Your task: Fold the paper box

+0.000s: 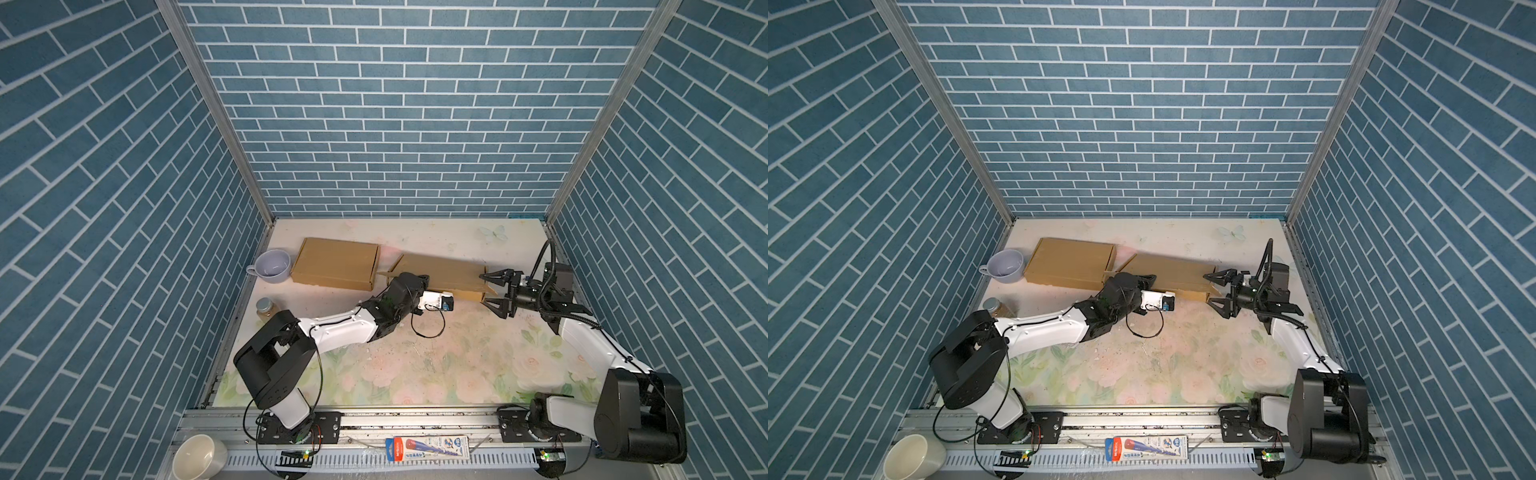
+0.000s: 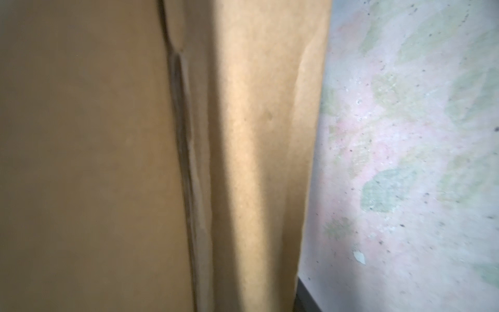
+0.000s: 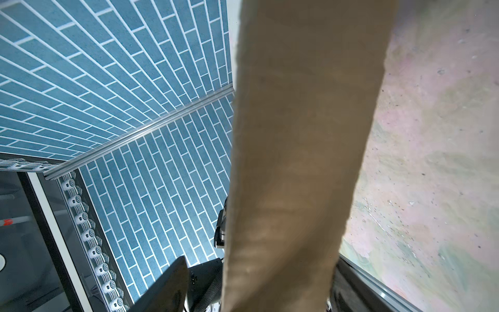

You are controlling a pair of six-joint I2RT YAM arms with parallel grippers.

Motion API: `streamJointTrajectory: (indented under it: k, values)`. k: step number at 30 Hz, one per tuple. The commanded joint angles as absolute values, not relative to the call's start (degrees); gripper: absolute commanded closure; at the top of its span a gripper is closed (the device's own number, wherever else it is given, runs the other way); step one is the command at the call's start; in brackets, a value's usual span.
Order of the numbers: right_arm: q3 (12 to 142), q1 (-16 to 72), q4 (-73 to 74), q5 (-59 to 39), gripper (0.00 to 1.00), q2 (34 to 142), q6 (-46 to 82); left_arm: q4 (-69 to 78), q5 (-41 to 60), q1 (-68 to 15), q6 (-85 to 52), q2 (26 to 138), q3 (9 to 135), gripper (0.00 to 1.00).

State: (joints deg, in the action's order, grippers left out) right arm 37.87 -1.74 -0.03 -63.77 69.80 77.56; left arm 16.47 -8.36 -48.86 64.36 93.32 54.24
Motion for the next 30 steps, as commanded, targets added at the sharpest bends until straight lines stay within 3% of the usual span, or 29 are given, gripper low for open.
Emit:
streamJointTrajectory:
  k: [1,5,9,19,25,30]
  values:
    - [41.4,-4.4,-12.3,-63.6,0.2,67.7,66.9,2.6,-7.6,-48.2,59.0,90.7,59.7,0.61]
    - [53.1,-7.2,-37.8,-54.3,0.21,67.3,41.3,-19.0,-3.5,-47.5,53.9,91.5,69.4,0.61]
    - [56.3,-7.4,-42.3,-44.3,0.21,64.6,28.1,-35.7,1.6,-46.6,49.6,93.9,78.6,0.6]
    - [51.8,-6.5,-36.1,-43.9,0.2,56.5,17.3,-58.6,13.5,-44.3,46.5,104.4,95.1,0.6]
    - [47.1,-3.6,-32.3,-45.2,0.14,53.4,16.6,-61.5,14.6,-44.0,46.7,108.9,98.7,0.6]
    - [46.6,-1.9,-30.7,-44.1,0.14,55.5,16.7,-62.2,14.8,-44.0,47.0,111.2,100.6,0.6]
